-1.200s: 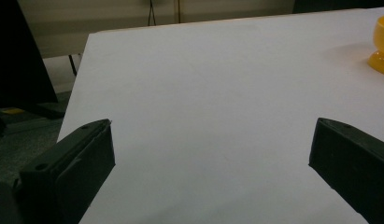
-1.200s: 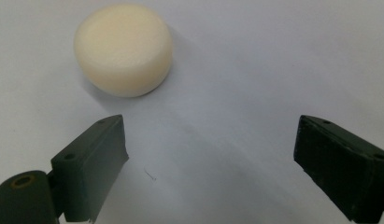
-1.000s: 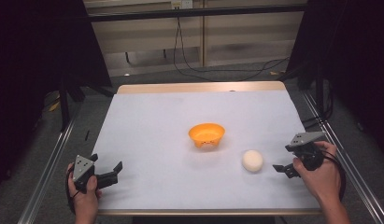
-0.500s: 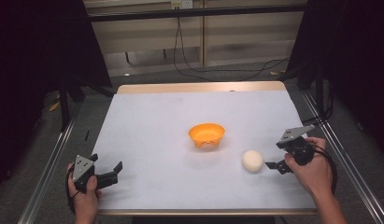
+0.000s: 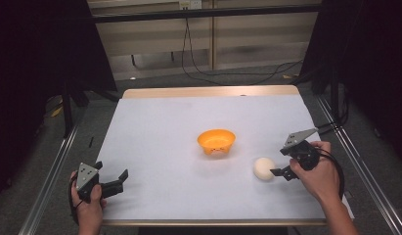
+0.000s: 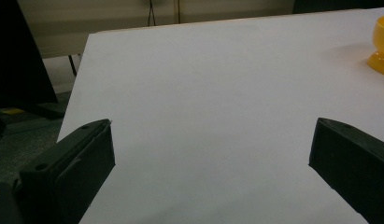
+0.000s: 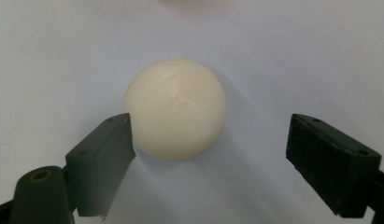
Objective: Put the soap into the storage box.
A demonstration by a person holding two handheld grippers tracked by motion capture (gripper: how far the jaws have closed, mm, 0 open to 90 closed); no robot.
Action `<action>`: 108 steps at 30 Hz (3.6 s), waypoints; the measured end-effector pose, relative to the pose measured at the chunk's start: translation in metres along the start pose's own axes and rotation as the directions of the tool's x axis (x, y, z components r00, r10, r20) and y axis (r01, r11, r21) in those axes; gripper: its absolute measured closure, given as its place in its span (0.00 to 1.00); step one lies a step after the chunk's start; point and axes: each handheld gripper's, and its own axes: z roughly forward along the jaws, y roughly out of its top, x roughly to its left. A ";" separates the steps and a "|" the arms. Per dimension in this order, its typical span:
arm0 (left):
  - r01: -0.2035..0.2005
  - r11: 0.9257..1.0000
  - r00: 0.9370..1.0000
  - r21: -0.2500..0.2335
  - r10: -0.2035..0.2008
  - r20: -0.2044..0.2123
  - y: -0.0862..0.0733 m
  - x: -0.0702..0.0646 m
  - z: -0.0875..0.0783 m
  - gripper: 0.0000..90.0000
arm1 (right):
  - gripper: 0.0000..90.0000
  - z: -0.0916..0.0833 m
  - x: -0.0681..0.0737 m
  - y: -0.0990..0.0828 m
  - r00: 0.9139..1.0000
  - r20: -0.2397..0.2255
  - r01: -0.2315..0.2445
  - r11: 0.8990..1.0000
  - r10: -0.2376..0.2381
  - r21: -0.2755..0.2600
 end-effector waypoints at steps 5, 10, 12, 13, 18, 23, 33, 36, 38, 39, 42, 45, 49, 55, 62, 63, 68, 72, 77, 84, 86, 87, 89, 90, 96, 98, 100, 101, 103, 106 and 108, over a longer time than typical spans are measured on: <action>0.001 1.000 1.000 -0.001 -0.001 0.007 0.000 0.000 0.000 0.00 | 0.17 0.004 0.002 0.004 1.000 -0.020 0.004 1.000 -0.003 0.010; 0.001 1.000 1.000 -0.001 -0.001 0.007 0.000 0.000 0.000 0.00 | 0.19 0.008 0.002 0.007 0.999 -0.037 0.004 1.000 -0.003 0.013; 0.000 1.000 1.000 0.000 0.000 0.005 0.000 0.000 0.000 0.00 | 0.19 0.009 0.004 0.008 0.999 -0.044 -0.005 1.000 0.006 0.019; 0.004 1.000 1.000 -0.001 -0.004 0.009 0.000 0.000 0.000 0.00 | 0.19 0.011 0.004 0.010 0.999 -0.046 0.004 1.000 -0.003 0.016; 0.004 1.000 1.000 0.000 -0.004 0.006 0.000 0.000 0.000 0.00 | 0.19 0.013 0.005 0.013 0.998 -0.057 0.005 1.000 -0.003 0.022; -0.001 1.000 1.000 0.001 0.001 0.002 0.000 0.000 0.000 0.00 | 0.19 0.015 0.006 0.016 0.998 -0.068 0.011 1.000 -0.009 0.023; 0.002 1.000 1.000 -0.001 -0.002 0.007 0.000 0.000 0.000 0.00 | 0.22 0.024 0.007 0.021 0.997 -0.081 0.001 0.999 0.002 0.048; 0.001 1.000 1.000 0.000 -0.001 0.003 0.000 0.000 0.000 0.00 | 0.23 0.025 0.007 0.022 0.996 -0.085 0.006 0.999 -0.002 0.049; 0.000 1.000 1.000 0.000 0.000 0.002 0.000 0.000 0.000 0.00 | 0.23 0.025 0.008 0.023 0.996 -0.086 0.005 0.999 -0.001 0.051; 0.000 1.000 1.000 0.000 0.000 0.002 0.000 0.000 0.000 0.00 | 0.23 0.026 0.008 0.023 0.996 -0.088 0.003 0.999 0.001 0.054; 0.000 1.000 1.000 -0.001 0.000 0.008 0.000 0.000 0.000 0.00 | 0.23 0.028 0.009 0.023 0.996 -0.087 -0.009 0.998 0.015 0.068; 0.000 1.000 1.000 0.000 0.000 0.003 0.000 0.000 0.000 0.00 | 0.23 0.029 0.008 0.023 0.996 -0.085 -0.005 0.998 0.011 0.070; 0.000 1.000 1.000 0.000 0.000 0.003 0.000 0.000 0.000 0.00 | 0.23 0.031 0.008 0.023 0.996 -0.085 -0.006 0.997 0.012 0.072; 0.000 1.000 1.000 0.000 0.000 0.003 0.000 0.000 0.000 0.00 | 0.26 0.033 0.007 0.022 0.996 -0.086 -0.014 0.997 0.020 0.074; 0.001 1.000 1.000 -0.001 -0.001 0.004 0.000 0.000 0.000 0.00 | 0.26 0.036 0.008 0.022 0.995 -0.096 -0.011 0.997 0.018 0.072; 0.001 1.000 1.000 -0.001 -0.001 0.007 0.000 0.000 0.000 0.00 | 0.26 0.036 0.008 0.022 0.996 -0.093 -0.011 0.997 0.017 0.070; 0.000 1.000 1.000 0.000 0.000 0.004 0.000 0.000 0.000 0.00 | 0.27 0.036 0.007 0.021 0.995 -0.098 -0.009 0.998 0.015 0.065; 0.000 1.000 1.000 -0.001 0.000 0.003 0.000 0.000 0.000 0.00 | 0.26 0.036 0.007 0.019 0.995 -0.100 -0.013 0.998 0.019 0.055; 0.000 1.000 1.000 -0.002 0.000 0.007 0.000 0.000 0.000 0.00 | 0.26 0.037 0.006 0.018 0.994 -0.107 -0.013 0.999 0.018 0.052; 0.000 1.000 1.000 0.000 0.000 0.003 0.000 0.000 0.000 0.00 | 0.26 0.038 0.005 0.018 0.994 -0.112 -0.009 0.999 0.014 0.050; 0.000 1.000 1.000 -0.001 0.000 0.007 0.000 0.000 0.000 0.00 | 0.26 0.039 0.006 0.018 0.994 -0.109 -0.015 0.998 0.022 0.066; 0.000 1.000 1.000 -0.001 0.000 0.007 0.000 0.000 0.000 0.00 | 0.26 0.039 0.006 0.018 0.994 -0.109 -0.015 0.998 0.022 0.066; 0.001 1.000 1.000 -0.001 -0.001 0.007 0.000 0.000 0.000 0.00 | 0.26 0.041 0.006 0.017 0.993 -0.113 -0.015 0.998 0.022 0.069; 0.001 1.000 1.000 -0.001 -0.001 0.009 0.000 0.000 0.000 0.00 | 0.26 0.041 0.006 0.017 0.993 -0.113 -0.015 0.998 0.022 0.069; 0.005 1.000 1.000 -0.004 -0.005 0.008 0.000 0.000 0.000 0.00 | 0.26 0.041 0.006 0.017 0.994 -0.112 -0.010 0.998 0.018 0.069; 0.005 1.000 1.000 -0.004 -0.005 0.009 0.000 0.000 0.000 0.00 | 0.26 0.041 0.005 0.017 0.993 -0.116 -0.010 0.998 0.017 0.066; 0.005 1.000 1.000 -0.005 -0.005 0.009 0.000 0.000 0.000 0.00 | 0.26 0.041 0.006 0.017 0.993 -0.113 -0.010 0.998 0.017 0.068; 0.005 1.000 1.000 -0.004 -0.005 0.009 0.000 0.000 0.000 0.00 | 0.26 0.041 0.006 0.018 0.993 -0.113 -0.010 0.998 0.018 0.067; 0.005 1.000 1.000 -0.004 -0.005 0.008 0.000 0.000 0.000 0.00 | 0.26 0.040 0.006 0.018 0.994 -0.104 -0.006 0.997 0.014 0.074; 0.006 1.000 1.000 -0.005 -0.006 0.010 0.000 0.000 0.000 0.00 | 0.26 0.040 0.006 0.019 0.995 -0.104 -0.004 0.997 0.011 0.076; 0.007 1.000 1.000 -0.005 -0.007 0.009 0.000 0.000 0.000 0.00 | 0.26 0.040 0.006 0.020 0.994 -0.111 -0.003 0.998 0.011 0.069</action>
